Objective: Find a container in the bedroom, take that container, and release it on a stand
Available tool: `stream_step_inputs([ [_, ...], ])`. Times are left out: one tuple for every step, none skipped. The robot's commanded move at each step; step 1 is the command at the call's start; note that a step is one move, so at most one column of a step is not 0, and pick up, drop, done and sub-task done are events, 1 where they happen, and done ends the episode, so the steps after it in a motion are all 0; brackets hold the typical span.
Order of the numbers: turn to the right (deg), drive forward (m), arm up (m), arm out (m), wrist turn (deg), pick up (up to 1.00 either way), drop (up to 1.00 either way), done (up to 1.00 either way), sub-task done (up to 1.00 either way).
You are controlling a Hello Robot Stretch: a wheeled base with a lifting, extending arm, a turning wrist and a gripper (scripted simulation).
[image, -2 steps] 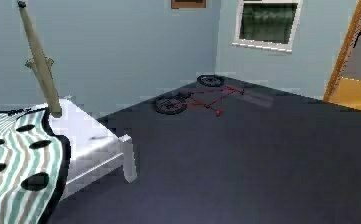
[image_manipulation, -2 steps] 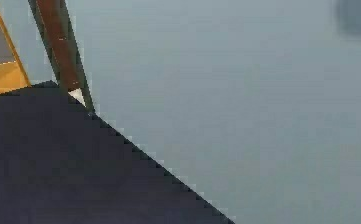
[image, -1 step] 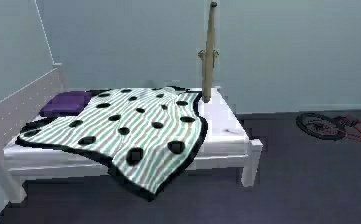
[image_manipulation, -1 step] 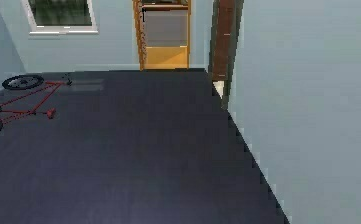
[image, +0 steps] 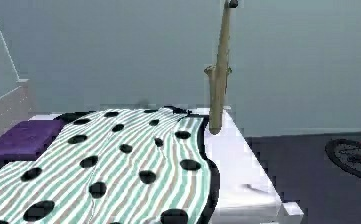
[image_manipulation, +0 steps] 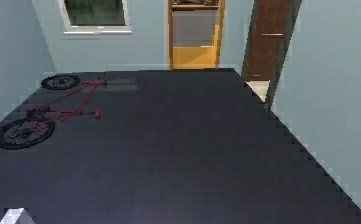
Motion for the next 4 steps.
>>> stream_step_inputs([
  [-45.0, 0.00, 0.00, 0.00, 0.0, 0.00, 0.00, 0.00, 0.00],
  [-42.0, 0.00, 0.00, 0.00, 0.0, 0.00, 0.00, 0.00, 0.00],
  [0.0, 1.00, 0.00, 0.00, 0.0, 0.00, 0.00, 0.00, 0.00],
  [-21.0, 0.00, 0.00, 0.00, 0.0, 0.00, 0.00, 0.00, 0.00],
])
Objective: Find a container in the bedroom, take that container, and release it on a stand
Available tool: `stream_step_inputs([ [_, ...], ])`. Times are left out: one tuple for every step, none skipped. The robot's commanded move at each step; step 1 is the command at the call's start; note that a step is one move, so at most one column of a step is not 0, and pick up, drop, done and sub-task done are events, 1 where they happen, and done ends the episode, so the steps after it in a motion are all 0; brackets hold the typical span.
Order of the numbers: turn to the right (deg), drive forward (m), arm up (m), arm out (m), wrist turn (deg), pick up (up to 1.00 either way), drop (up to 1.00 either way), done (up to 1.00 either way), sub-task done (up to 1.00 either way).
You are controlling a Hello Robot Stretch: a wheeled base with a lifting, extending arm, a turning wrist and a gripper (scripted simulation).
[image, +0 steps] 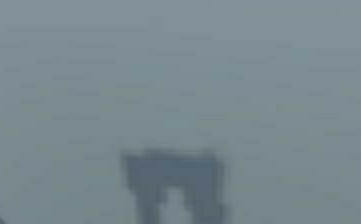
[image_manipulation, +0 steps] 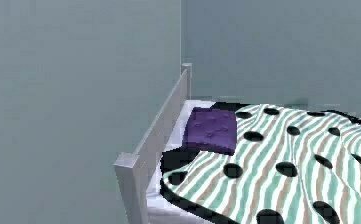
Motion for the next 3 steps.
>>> stream_step_inputs([
  [0.0, 0.10, 0.00, 0.00, 0.0, 0.00, 0.00, 0.00, 0.00],
  [-3.0, 0.00, 0.00, 0.00, 0.0, 0.00, 0.00, 0.00, 0.00],
  [0.0, 0.05, 0.00, 0.00, 0.0, 0.00, 0.00, 0.00, 0.00],
])
